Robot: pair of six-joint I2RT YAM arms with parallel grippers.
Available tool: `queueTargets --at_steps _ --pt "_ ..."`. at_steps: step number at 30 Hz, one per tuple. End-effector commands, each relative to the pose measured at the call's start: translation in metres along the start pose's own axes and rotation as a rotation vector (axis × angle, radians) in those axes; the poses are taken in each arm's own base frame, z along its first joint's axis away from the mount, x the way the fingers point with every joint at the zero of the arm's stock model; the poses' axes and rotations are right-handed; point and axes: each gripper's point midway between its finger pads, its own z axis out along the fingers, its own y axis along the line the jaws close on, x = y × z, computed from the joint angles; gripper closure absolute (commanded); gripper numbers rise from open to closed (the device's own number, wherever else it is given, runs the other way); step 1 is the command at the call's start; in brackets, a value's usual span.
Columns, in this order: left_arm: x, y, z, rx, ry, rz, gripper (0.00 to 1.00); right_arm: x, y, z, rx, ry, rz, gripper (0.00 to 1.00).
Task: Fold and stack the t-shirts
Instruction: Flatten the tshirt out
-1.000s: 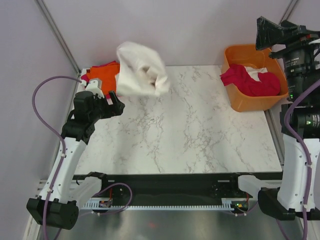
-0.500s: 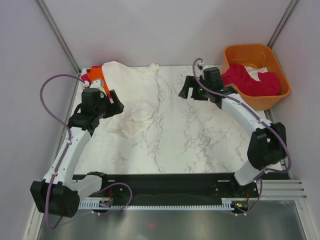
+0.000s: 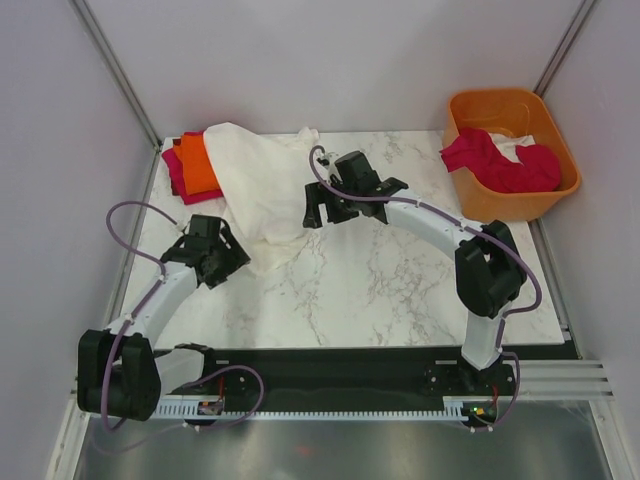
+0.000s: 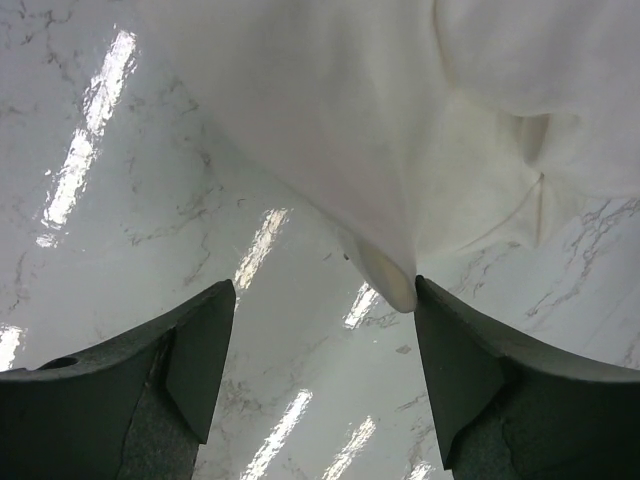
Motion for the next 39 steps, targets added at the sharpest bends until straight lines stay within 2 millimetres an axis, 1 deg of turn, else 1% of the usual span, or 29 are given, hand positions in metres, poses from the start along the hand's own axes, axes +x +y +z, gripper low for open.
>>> queueTargets --at_steps 1,3,5,6,7,8,9,11,12,13,14,15,17,18,19,22,23,24,26,27,29,31,33,34,35,36,37,38,39 --pt "-0.020 -0.013 0.005 0.041 -0.101 -0.072 0.21 -0.011 0.003 -0.003 -0.025 -0.030 -0.030 0.09" --pt "-0.034 -0.020 0.004 0.073 -0.156 -0.060 0.23 -0.009 0.005 -0.002 -0.033 -0.029 -0.030 0.09" --pt "-0.043 -0.024 0.007 0.077 -0.192 -0.060 0.34 -0.006 0.005 0.000 -0.038 -0.024 -0.032 0.09" --pt "-0.046 -0.025 0.010 0.077 -0.200 -0.053 0.43 -0.005 0.004 0.002 -0.041 -0.022 -0.029 0.09" --pt "-0.047 -0.026 0.014 0.068 -0.202 -0.053 0.72 -0.004 0.008 0.003 -0.060 -0.016 -0.027 0.09" --pt "-0.049 -0.026 0.025 0.042 -0.184 -0.041 0.96 -0.006 0.010 0.005 -0.069 -0.020 -0.022 0.10" --pt "-0.051 -0.029 0.029 0.035 -0.178 -0.036 0.98 -0.004 0.011 0.011 -0.074 -0.011 -0.019 0.10" --pt "-0.051 -0.025 0.027 0.017 -0.186 -0.073 0.98 -0.011 0.028 0.016 -0.096 -0.018 -0.036 0.10" --pt "-0.049 -0.021 0.020 0.016 -0.196 -0.094 0.98 -0.017 0.047 0.024 -0.102 -0.027 -0.073 0.10" --pt "-0.046 -0.016 0.012 0.023 -0.208 -0.116 0.98 -0.018 0.056 0.029 -0.090 -0.025 -0.098 0.10" --pt "-0.043 -0.012 -0.005 0.070 -0.253 -0.126 0.98 -0.013 0.056 0.035 -0.036 0.004 -0.124 0.10" --pt "-0.041 -0.009 -0.012 0.090 -0.274 -0.130 0.98 -0.018 0.074 0.051 -0.038 0.005 -0.171 0.10" --pt "-0.036 -0.004 -0.023 0.128 -0.311 -0.138 0.98 -0.011 0.077 0.068 0.002 0.042 -0.198 0.10" --pt "-0.019 0.014 -0.031 0.083 -0.270 -0.184 0.98 -0.012 0.087 0.083 0.006 0.043 -0.215 0.10" --pt "-0.020 0.019 -0.035 0.071 -0.295 -0.222 0.98 -0.009 0.089 0.089 0.018 0.049 -0.226 0.11" --pt "-0.016 0.025 -0.042 0.068 -0.297 -0.221 0.98 0.007 0.099 0.113 0.025 0.084 -0.260 0.12" --pt "-0.014 0.025 -0.042 0.072 -0.291 -0.217 0.98 0.018 0.100 0.124 0.022 0.107 -0.267 0.14" --pt "-0.013 0.026 -0.042 0.073 -0.290 -0.218 0.98 0.022 0.113 0.128 0.010 0.103 -0.288 0.16" --pt "-0.009 0.027 -0.040 0.076 -0.283 -0.219 0.98 0.039 0.110 0.143 0.040 0.133 -0.317 0.20" --pt "-0.008 0.028 -0.039 0.075 -0.279 -0.219 0.98 0.035 0.113 0.145 0.061 0.116 -0.330 0.20" --pt "-0.007 0.027 -0.041 0.086 -0.281 -0.211 0.98 0.039 0.098 0.152 0.130 0.119 -0.331 0.23" --pt "-0.006 0.027 -0.043 0.097 -0.286 -0.205 0.98 0.029 0.080 0.151 0.231 0.081 -0.350 0.23" --pt "-0.005 0.028 -0.043 0.101 -0.285 -0.197 0.98 0.019 0.077 0.146 0.259 0.057 -0.393 0.22" --pt "-0.003 0.029 -0.043 0.102 -0.286 -0.196 0.98 0.015 0.081 0.145 0.242 0.042 -0.406 0.22" --pt "-0.002 0.031 -0.042 0.098 -0.283 -0.193 0.98 0.003 0.090 0.135 0.219 0.012 -0.438 0.22" --pt "0.000 0.033 -0.040 0.090 -0.281 -0.195 0.98 0.003 0.092 0.132 0.215 0.008 -0.454 0.22" --pt "0.002 0.034 -0.037 0.084 -0.274 -0.193 0.98 -0.007 0.099 0.127 0.203 -0.032 -0.463 0.22" --pt "0.004 0.036 -0.036 0.078 -0.268 -0.195 0.98 -0.019 0.106 0.114 0.198 -0.071 -0.473 0.22" --pt "0.005 0.036 -0.035 0.076 -0.265 -0.194 0.98 -0.021 0.106 0.112 0.203 -0.081 -0.485 0.22"
